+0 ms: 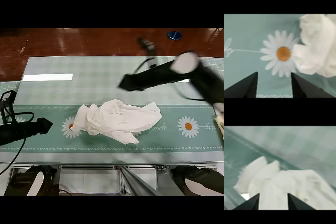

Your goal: Fold the shirts.

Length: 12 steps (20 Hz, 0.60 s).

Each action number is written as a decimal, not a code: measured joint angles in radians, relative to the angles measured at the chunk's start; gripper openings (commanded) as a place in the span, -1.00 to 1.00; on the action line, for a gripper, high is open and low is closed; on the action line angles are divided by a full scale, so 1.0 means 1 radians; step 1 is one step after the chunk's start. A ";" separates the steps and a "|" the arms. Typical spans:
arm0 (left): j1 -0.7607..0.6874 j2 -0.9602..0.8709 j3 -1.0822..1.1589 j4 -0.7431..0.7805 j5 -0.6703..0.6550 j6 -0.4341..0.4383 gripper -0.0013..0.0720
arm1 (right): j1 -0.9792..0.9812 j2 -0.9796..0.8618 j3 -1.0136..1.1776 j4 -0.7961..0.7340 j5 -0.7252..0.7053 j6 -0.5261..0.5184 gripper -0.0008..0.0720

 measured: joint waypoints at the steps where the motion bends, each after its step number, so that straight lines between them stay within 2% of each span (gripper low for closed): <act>1: 0.013 -0.021 -0.011 -0.002 -0.005 -0.007 0.41 | -0.094 0.067 -0.019 -0.070 0.035 0.018 0.14; 3: 0.032 -0.090 -0.047 -0.095 0.000 0.020 0.41 | -0.273 0.193 -0.098 -0.174 0.095 0.040 0.14; 6: 0.046 -0.235 -0.074 -0.324 0.040 0.198 0.41 | -0.523 0.377 -0.316 -0.227 0.143 0.031 0.14; 9: 0.049 -0.393 -0.061 -0.535 0.061 0.406 0.41 | -0.655 0.511 -0.566 -0.166 0.152 0.003 0.14; 12: 0.034 -0.553 -0.031 -0.642 0.061 0.541 0.40 | -0.700 0.568 -0.768 -0.054 0.176 -0.041 0.14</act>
